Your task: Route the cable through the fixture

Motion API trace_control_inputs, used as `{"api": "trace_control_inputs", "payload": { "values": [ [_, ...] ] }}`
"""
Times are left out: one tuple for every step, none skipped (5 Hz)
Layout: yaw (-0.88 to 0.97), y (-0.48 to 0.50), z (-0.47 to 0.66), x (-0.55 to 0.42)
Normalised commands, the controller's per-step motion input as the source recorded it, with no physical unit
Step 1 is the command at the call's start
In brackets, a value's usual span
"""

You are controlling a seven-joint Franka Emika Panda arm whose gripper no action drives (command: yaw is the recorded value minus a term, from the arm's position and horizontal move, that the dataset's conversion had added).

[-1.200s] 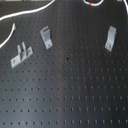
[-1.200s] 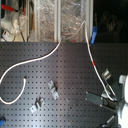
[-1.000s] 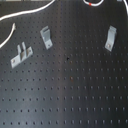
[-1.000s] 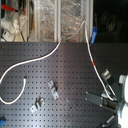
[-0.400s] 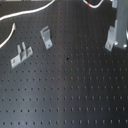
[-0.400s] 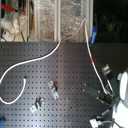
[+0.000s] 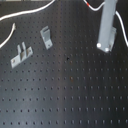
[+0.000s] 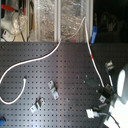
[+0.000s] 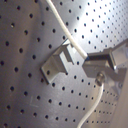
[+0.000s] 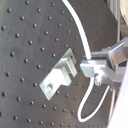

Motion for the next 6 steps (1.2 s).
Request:
{"api": "trace_control_inputs", "payload": {
  "values": [
    [0.87,-0.008,0.38,-0.026],
    [0.83,-0.006,0.39,-0.049],
    [0.57,0.042,0.29,-0.135],
    [0.32,-0.044,0.19,-0.201],
    [0.17,0.016,0.18,-0.251],
    [0.00,0.275,0.09,-0.309]
  ]
}}
